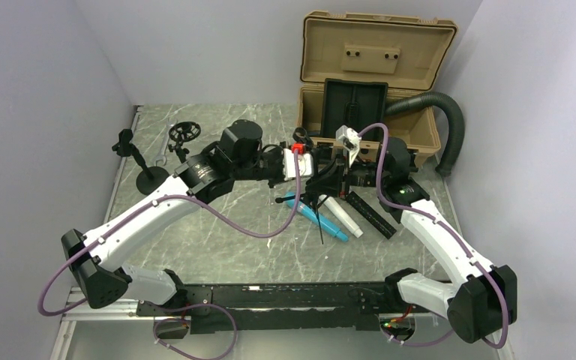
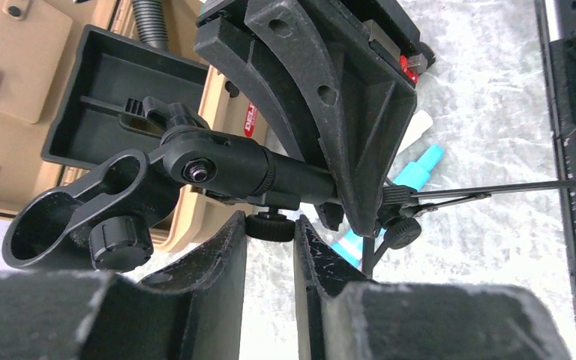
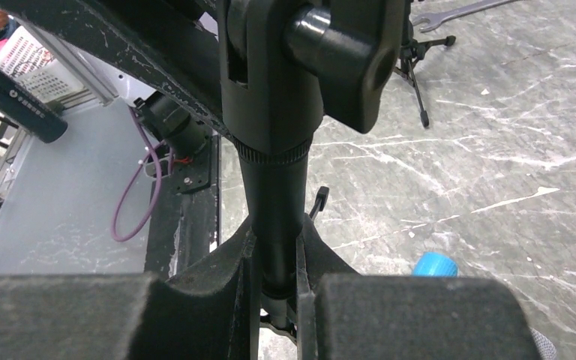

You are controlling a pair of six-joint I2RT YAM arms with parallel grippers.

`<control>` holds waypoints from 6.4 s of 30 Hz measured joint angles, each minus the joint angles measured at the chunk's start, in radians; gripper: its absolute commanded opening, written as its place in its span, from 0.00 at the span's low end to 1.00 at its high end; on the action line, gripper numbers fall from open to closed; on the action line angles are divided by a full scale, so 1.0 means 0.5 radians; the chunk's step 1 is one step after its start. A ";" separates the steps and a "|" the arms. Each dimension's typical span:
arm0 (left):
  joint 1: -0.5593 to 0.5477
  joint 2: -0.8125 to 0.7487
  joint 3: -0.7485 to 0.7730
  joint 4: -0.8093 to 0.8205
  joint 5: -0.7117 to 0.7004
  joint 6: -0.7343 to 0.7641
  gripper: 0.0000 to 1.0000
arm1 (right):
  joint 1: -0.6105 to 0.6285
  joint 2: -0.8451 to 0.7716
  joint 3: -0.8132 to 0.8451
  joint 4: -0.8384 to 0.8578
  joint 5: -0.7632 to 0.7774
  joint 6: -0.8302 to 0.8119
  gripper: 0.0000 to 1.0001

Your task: Remove the microphone from the stand

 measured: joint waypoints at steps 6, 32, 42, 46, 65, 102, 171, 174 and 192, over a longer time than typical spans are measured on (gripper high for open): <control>0.086 0.043 0.031 0.019 0.249 -0.310 0.27 | -0.011 -0.036 -0.011 -0.032 -0.033 -0.024 0.00; 0.281 0.220 -0.199 0.884 0.845 -1.719 0.83 | -0.024 -0.056 -0.011 -0.043 -0.029 -0.060 0.00; 0.330 0.335 -0.175 1.048 0.911 -1.975 0.61 | -0.025 -0.056 -0.018 -0.005 -0.029 -0.053 0.00; 0.390 0.338 -0.112 1.096 0.970 -2.061 0.50 | -0.027 -0.056 -0.034 0.017 -0.026 -0.052 0.00; 0.415 0.337 -0.092 1.125 1.048 -2.018 0.77 | -0.036 -0.056 -0.083 0.134 -0.020 -0.015 0.00; 0.300 0.395 -0.041 0.902 1.006 -1.698 0.19 | -0.054 -0.056 -0.101 0.133 -0.028 0.039 0.00; 0.488 0.124 -0.140 0.960 0.963 -1.939 0.00 | 0.137 0.193 -0.110 -0.117 0.064 -0.364 0.38; 0.515 0.124 -0.155 1.028 0.968 -2.001 0.00 | 0.169 0.238 -0.111 -0.090 0.057 -0.357 0.10; 0.475 0.125 -0.519 1.308 1.017 -1.954 0.45 | 0.170 0.205 0.095 -0.118 0.069 -0.238 0.00</control>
